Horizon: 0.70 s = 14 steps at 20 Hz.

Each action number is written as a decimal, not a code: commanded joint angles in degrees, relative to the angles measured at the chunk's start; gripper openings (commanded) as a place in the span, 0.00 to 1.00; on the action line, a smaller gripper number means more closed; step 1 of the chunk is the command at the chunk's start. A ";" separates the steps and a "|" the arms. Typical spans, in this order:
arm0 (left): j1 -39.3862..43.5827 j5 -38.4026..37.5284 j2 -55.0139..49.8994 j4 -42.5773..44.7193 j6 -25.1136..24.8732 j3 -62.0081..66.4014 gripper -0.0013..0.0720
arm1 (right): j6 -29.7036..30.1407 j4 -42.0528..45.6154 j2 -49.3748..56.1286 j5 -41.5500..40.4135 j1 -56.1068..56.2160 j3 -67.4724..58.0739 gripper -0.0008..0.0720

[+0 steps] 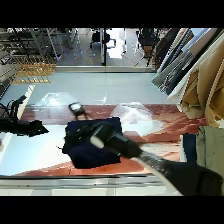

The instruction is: Fold the clothes and pants, and hang the long-sleeved shirts on hangers.

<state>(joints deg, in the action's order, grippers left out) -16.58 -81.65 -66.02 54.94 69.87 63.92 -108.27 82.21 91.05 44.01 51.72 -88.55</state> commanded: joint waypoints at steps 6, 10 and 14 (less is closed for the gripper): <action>14.36 7.74 -12.04 -1.97 -6.34 -3.56 0.03 | 4.94 -9.18 -18.93 17.84 -32.52 20.46 0.66; 16.41 12.59 -20.57 4.74 -0.63 -3.56 0.03 | 20.98 -30.27 -15.19 13.03 -37.09 33.97 0.97; 15.45 14.49 -23.39 5.07 -0.52 -3.56 0.03 | 27.93 -35.82 -4.55 11.69 -37.09 31.10 0.98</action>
<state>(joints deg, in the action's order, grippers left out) -1.26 -69.21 -86.72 58.41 68.25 60.40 -87.44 54.19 80.62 56.66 15.90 -57.98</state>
